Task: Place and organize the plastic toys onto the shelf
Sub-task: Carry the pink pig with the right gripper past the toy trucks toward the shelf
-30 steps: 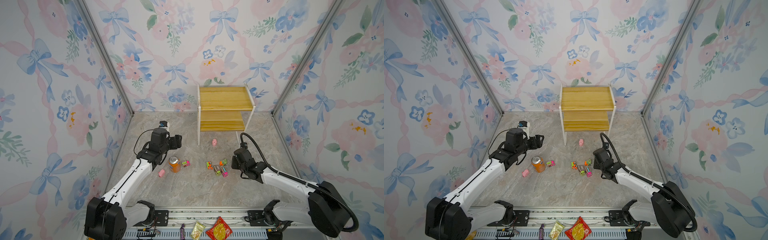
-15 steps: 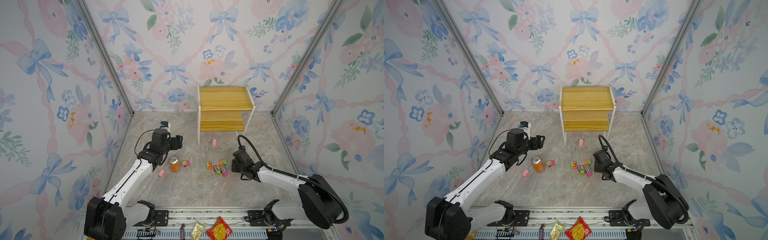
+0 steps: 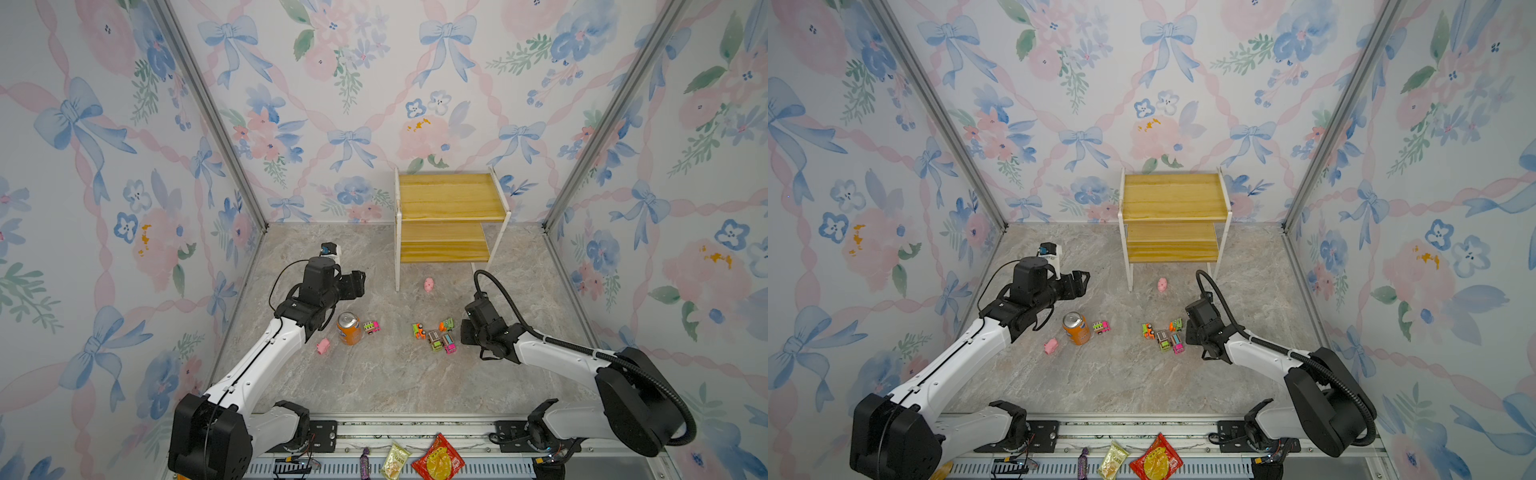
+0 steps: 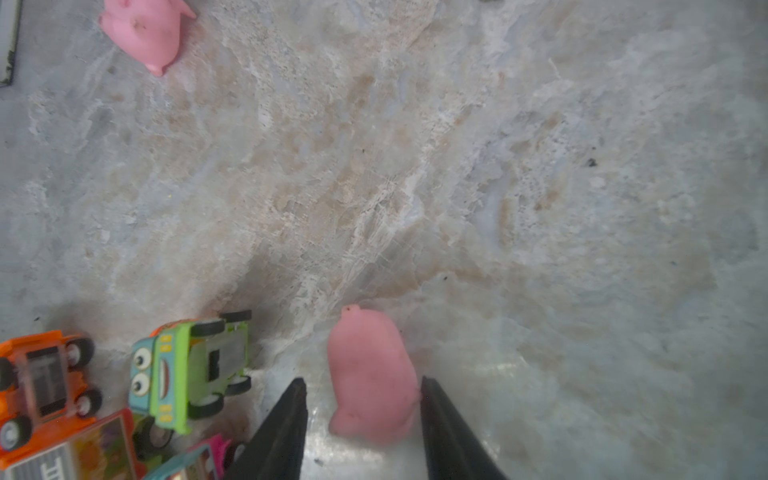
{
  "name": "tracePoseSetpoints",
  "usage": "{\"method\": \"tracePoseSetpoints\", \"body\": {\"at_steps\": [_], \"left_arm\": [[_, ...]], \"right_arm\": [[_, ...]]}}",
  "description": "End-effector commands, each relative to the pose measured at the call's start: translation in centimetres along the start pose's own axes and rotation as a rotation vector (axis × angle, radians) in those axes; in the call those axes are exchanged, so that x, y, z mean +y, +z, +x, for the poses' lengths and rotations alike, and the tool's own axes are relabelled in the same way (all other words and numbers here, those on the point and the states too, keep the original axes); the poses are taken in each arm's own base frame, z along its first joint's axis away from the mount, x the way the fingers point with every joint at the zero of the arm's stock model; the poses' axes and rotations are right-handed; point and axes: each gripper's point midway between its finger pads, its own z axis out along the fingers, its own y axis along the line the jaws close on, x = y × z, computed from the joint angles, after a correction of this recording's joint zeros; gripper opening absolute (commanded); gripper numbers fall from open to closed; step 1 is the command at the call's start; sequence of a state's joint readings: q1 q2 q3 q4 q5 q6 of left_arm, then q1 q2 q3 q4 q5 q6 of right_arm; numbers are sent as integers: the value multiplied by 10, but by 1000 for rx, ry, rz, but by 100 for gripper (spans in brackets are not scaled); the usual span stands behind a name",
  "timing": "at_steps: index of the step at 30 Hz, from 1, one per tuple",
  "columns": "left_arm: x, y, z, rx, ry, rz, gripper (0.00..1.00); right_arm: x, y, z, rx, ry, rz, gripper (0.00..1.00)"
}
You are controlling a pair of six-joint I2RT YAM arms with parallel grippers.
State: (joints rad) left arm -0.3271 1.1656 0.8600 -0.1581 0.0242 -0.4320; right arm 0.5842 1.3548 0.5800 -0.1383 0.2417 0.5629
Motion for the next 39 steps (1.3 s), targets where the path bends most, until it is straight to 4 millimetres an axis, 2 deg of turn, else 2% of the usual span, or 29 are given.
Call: {"method": "tracePoseSetpoints", "body": {"at_steps": [1, 9, 13, 22, 33, 39], "left_arm": [[-1, 0, 3, 1, -8, 7, 82], [-2, -1, 3, 2, -7, 12, 82], [-2, -1, 3, 0, -6, 9, 82], [-5, -1, 3, -4, -5, 26, 82], [-7, -2, 2, -11, -4, 36, 82], [-6, -2, 2, -13, -3, 33, 82]], "right_arm": [[5, 1, 6, 14, 3, -14, 47], [4, 3, 3, -32, -48, 29, 50], [1, 3, 0, -106, -58, 52, 55], [4, 2, -3, -255, -82, 0, 61], [13, 7, -6, -331, -147, -58, 54], [13, 15, -6, -318, -146, -64, 43]]}}
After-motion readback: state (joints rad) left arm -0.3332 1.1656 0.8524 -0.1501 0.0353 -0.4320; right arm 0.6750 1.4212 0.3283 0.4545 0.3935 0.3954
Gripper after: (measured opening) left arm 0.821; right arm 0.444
